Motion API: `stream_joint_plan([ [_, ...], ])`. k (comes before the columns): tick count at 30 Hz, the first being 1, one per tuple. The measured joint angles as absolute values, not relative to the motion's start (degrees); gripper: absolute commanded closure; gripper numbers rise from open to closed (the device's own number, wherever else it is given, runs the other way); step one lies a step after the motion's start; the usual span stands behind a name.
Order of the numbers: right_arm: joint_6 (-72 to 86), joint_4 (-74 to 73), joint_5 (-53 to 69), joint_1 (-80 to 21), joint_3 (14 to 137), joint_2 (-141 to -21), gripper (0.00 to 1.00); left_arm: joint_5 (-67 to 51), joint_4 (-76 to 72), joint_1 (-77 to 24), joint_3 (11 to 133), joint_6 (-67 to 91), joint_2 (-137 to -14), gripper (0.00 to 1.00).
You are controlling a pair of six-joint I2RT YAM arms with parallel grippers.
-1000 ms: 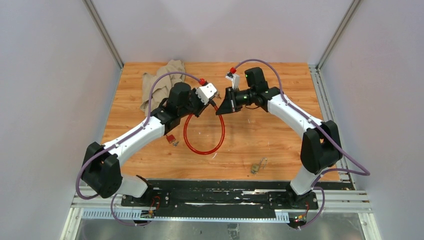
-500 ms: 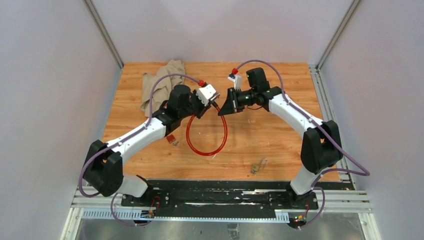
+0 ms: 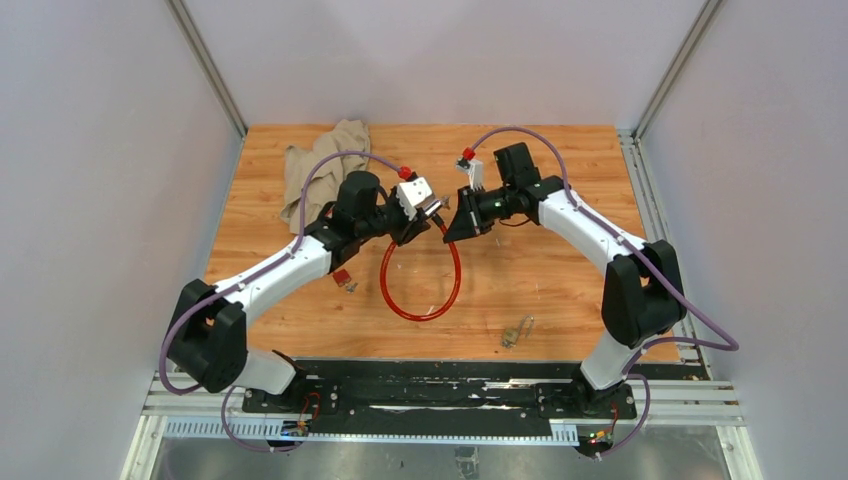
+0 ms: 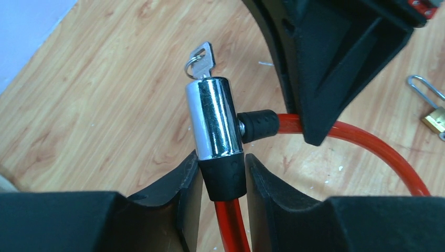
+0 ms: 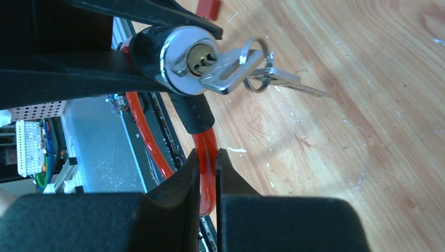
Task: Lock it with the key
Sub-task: Lock the lock.
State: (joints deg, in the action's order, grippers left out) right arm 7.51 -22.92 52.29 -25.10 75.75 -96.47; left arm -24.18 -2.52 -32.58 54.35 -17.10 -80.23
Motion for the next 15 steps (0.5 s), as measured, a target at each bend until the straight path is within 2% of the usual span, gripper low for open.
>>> stream_joint_plan([
  [5,4.1,-23.5,51.1,-24.8,75.0,-96.4,0.99,-27.3,-1.8,-32.6,54.4,-17.3,-80.8,0.59],
  [15,1.4,-23.1,50.9,-24.6,73.2,-95.9,0.99,-29.4,-1.3,-32.6,54.9,-16.4,-82.5,0.58],
])
